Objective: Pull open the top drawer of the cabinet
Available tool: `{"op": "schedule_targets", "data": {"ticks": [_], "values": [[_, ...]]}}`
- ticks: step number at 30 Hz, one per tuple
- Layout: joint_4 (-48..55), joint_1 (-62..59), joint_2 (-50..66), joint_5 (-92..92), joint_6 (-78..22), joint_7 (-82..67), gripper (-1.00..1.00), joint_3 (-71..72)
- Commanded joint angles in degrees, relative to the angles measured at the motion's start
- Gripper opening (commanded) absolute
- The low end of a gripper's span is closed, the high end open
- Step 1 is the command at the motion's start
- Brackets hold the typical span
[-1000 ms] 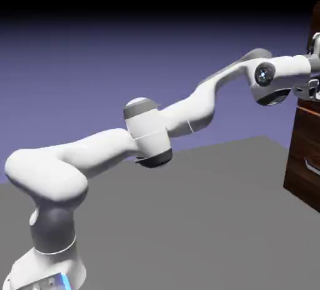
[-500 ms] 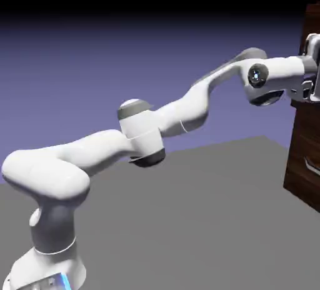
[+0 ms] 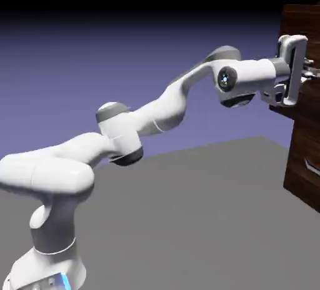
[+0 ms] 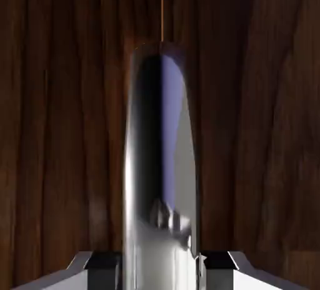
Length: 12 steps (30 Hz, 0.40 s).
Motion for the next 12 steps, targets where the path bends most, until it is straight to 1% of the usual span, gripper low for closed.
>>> {"op": "schedule_targets", "data": {"ticks": [1,9,10,11,12], "values": [[-2.1,1.1,0.3,-0.3,-1.0,-0.2,-1.0,0.0],[-17.9,10.0,2.5,-2.3,-8.0,-2.0,-1.0,-1.0],[-17.9,10.0,2.5,-2.3,-8.0,-2.0,1.0,-1.0],[-17.9,10.0,2.5,-2.3,-8.0,-2.0,1.0,-1.0],[-20.0,11.4,2.5,-2.8,-8.8,-2.4,1.0,-1.2]]}}
